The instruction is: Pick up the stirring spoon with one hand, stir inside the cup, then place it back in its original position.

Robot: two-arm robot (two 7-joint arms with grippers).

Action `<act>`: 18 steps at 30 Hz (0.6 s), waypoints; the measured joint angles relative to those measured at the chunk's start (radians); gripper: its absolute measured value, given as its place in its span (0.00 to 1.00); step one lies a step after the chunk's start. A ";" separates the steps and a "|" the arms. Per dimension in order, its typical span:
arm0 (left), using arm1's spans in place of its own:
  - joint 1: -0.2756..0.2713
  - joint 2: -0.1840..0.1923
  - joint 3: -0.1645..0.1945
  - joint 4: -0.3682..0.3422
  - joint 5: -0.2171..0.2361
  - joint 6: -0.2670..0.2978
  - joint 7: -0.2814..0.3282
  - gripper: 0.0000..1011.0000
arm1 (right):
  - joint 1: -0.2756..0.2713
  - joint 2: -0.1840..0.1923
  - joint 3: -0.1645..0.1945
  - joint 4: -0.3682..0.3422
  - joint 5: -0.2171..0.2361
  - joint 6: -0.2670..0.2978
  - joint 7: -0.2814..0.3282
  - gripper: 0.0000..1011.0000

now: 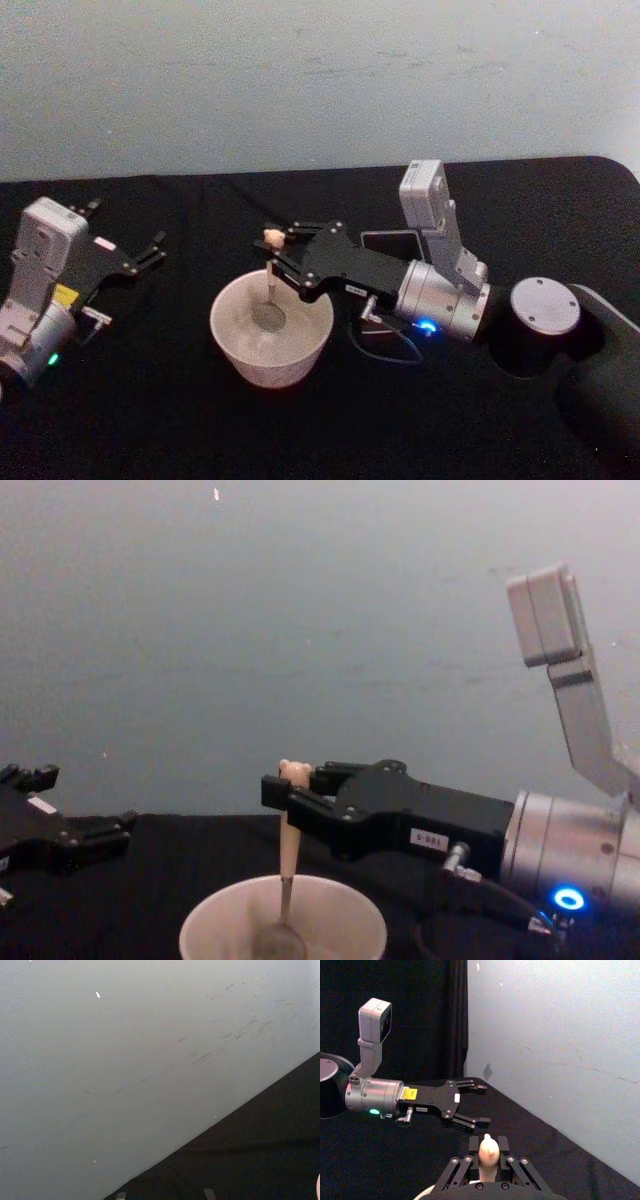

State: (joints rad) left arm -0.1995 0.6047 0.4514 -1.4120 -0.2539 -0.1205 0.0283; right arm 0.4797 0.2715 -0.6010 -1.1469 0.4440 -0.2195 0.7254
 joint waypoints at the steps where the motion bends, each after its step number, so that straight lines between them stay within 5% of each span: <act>1: 0.000 0.000 0.000 0.000 0.000 0.000 0.000 0.99 | -0.001 0.000 0.000 0.000 -0.001 0.000 0.000 0.21; 18: 0.000 0.000 0.000 0.000 0.000 0.000 0.000 0.99 | -0.020 0.019 0.021 -0.024 -0.012 0.005 -0.016 0.21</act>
State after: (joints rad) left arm -0.1995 0.6047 0.4514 -1.4120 -0.2539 -0.1205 0.0283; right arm 0.4600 0.2907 -0.5804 -1.1704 0.4316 -0.2145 0.7095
